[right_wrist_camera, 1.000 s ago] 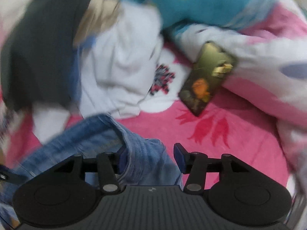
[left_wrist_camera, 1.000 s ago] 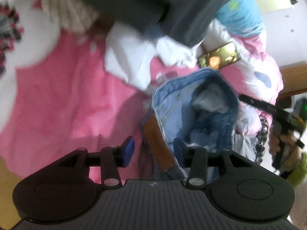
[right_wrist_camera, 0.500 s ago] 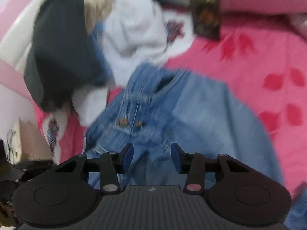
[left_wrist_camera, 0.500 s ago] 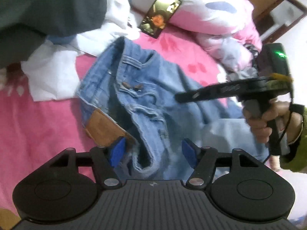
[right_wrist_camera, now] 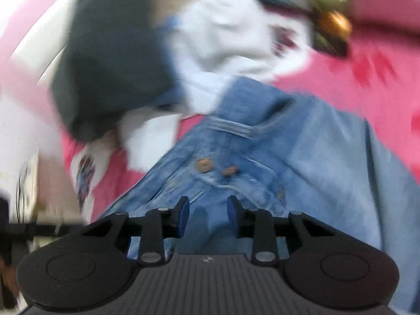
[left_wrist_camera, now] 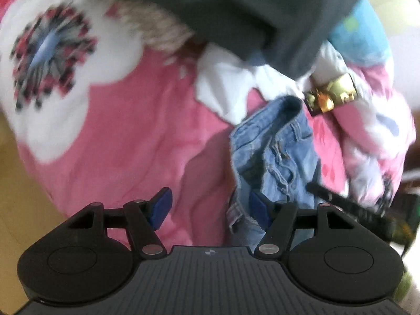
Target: Fold clothes
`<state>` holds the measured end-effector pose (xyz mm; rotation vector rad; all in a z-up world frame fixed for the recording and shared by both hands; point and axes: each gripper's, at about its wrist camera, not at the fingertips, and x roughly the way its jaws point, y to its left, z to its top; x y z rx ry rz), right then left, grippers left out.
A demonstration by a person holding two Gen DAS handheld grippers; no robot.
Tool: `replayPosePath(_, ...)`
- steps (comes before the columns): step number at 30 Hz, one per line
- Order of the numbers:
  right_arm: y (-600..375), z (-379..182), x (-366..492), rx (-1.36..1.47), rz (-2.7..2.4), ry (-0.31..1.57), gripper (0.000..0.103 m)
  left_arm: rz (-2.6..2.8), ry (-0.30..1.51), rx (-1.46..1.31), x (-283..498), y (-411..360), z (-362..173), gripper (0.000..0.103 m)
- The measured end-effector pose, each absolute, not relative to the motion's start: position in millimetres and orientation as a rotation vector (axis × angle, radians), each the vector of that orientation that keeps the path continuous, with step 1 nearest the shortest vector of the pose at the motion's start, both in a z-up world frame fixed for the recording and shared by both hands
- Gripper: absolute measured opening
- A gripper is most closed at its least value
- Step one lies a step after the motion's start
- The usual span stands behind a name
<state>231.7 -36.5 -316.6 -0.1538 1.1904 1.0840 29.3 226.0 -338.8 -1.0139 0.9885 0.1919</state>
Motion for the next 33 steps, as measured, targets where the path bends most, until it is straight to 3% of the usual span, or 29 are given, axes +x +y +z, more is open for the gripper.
replayPosePath(8, 27.7, -343.5, 202.1, -0.507, 1.251, 1.165, 0.037, 0.077, 0.998, -0.985, 26.1, 212.7, -344.5, 0.076)
replayPosePath(10, 32.3, -353.3, 203.0, -0.515, 1.255, 1.199, 0.034, 0.051, 1.009, -0.956, 27.4, 207.0, -345.7, 0.077)
replayPosePath(14, 36.3, -347.0, 200.0, -0.562, 1.279, 1.184, 0.011, -0.002, 1.030, -0.897, 30.2, 195.6, -348.0, 0.078)
replayPosePath(18, 38.7, -337.0, 196.2, -0.541, 1.275, 1.160, 0.011, 0.100, 1.019, -0.854, 37.2, 191.9, -359.4, 0.076)
replayPosePath(20, 41.5, -345.2, 196.0, -0.547, 1.253, 1.180, 0.011, 0.116, 1.022, -0.845, 42.6, 192.3, -367.0, 0.069)
replayPosePath(24, 45.8, -345.2, 197.6, -0.501, 1.249, 1.167, 0.010, 0.094, 0.994, -0.759, 45.7, 191.6, -360.4, 0.021)
replayPosePath(27, 44.9, -326.0, 196.5, -0.430, 1.272, 1.099, 0.009, 0.099, 0.927, -0.783, 38.0, 197.8, -345.7, 0.014)
replayPosePath(33, 56.9, -309.5, 192.5, -0.388, 1.268, 1.021, 0.008, 0.145, 0.892, -0.800, 32.0, 214.0, -337.9, 0.014)
